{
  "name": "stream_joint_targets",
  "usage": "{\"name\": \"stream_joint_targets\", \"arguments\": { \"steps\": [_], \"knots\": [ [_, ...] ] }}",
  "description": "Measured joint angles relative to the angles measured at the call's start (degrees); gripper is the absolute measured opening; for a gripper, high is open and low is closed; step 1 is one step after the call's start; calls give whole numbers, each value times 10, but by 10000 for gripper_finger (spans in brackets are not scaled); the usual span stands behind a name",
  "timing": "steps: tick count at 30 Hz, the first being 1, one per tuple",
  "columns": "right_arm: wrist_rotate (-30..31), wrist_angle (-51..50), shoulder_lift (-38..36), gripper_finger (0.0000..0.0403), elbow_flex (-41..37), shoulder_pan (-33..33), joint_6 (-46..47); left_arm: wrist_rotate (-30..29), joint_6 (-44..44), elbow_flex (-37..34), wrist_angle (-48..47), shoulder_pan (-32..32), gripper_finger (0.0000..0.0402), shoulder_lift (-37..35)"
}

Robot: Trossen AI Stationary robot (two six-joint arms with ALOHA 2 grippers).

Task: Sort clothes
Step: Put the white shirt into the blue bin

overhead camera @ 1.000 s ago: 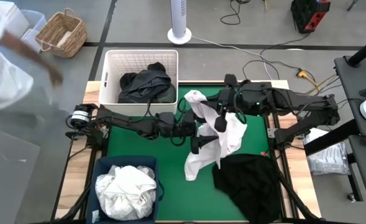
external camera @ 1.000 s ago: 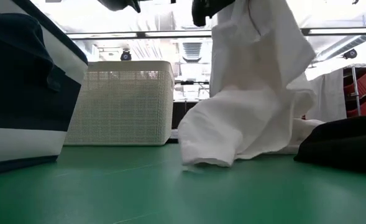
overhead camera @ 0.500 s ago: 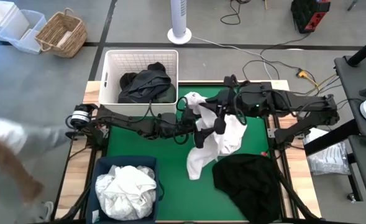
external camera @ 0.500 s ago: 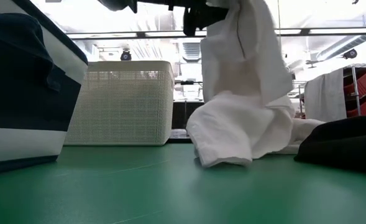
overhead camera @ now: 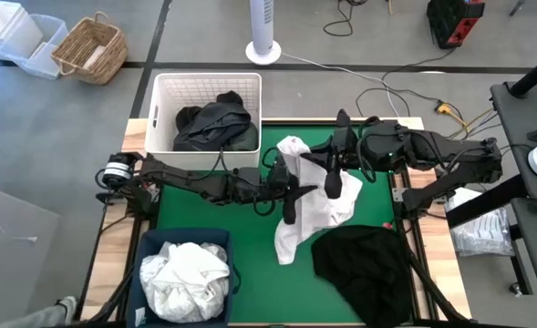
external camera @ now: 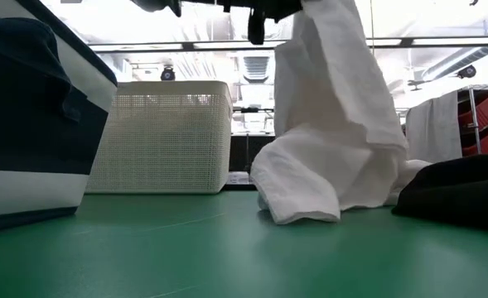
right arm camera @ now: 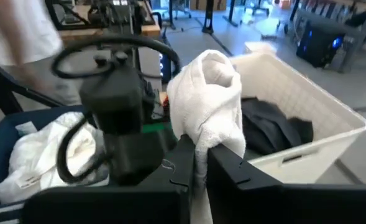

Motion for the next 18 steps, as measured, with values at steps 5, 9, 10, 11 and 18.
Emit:
{"name": "stream_joint_targets", "arguments": {
  "steps": [5, 9, 10, 11, 18],
  "knots": [
    [2, -36, -19, 80, 0, 0, 14, 4, 4, 0, -40, -23, 6, -30],
    [0, -95, -40, 129, 0, 0, 47, 4, 17, -2, -72, -43, 5, -68],
    [0, -115, -43, 140, 0, 0, 56, 4, 21, -1, -86, -48, 4, -80],
    [0, -134, -47, 150, 0, 0, 66, 4, 25, 0, -98, -52, 4, -94],
    [1, -198, -59, 193, 0, 0, 93, 4, 33, 1, -174, -66, 3, -182]
  ]
}}
